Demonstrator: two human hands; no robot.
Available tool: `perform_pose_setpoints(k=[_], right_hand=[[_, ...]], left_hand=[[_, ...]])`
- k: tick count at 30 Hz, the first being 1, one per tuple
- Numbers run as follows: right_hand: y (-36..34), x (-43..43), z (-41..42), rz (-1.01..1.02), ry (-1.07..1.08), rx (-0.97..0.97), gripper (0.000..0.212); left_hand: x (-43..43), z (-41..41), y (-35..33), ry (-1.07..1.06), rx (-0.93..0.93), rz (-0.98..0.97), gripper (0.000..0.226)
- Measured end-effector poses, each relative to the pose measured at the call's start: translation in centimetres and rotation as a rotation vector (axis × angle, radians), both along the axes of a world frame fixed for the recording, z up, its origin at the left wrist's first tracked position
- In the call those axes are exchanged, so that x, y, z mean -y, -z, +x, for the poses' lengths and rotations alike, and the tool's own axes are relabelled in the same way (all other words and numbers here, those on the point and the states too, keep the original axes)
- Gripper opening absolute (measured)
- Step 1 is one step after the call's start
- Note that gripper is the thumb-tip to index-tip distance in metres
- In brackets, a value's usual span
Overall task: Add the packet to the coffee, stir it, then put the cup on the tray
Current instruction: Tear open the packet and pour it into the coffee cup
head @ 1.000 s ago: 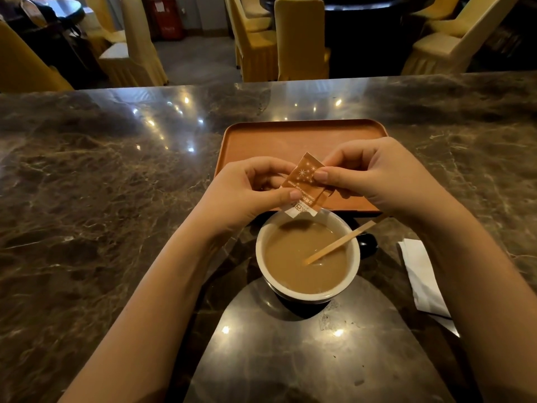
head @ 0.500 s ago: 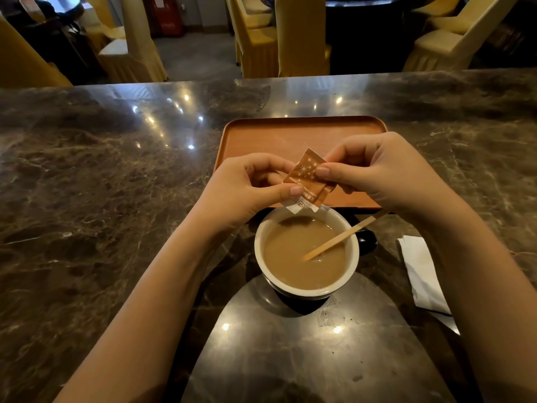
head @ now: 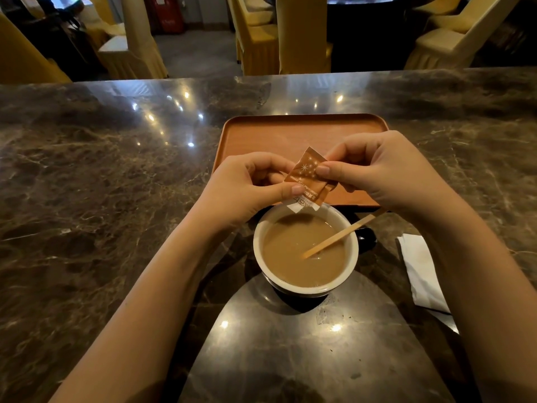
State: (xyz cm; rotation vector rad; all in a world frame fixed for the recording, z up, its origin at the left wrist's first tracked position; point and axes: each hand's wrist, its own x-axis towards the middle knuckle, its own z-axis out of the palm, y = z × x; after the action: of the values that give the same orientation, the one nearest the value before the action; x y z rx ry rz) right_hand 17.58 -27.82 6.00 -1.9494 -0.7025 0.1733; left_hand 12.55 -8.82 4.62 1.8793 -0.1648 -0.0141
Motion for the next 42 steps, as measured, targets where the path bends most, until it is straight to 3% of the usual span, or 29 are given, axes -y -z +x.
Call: perform_pose_setpoints(k=[29, 42], right_hand=[[-0.21, 0.01, -0.3, 0.023, -0.005, 0.003, 0.004], [-0.12, 0.01, -0.25, 0.035, 0.019, 0.002, 0.007]], left_hand=[[0.09, 0.1, 0.29, -0.054, 0.026, 0.08, 0.023], [-0.06, 0.23, 0.67, -0.04, 0.053, 0.027, 0.022]])
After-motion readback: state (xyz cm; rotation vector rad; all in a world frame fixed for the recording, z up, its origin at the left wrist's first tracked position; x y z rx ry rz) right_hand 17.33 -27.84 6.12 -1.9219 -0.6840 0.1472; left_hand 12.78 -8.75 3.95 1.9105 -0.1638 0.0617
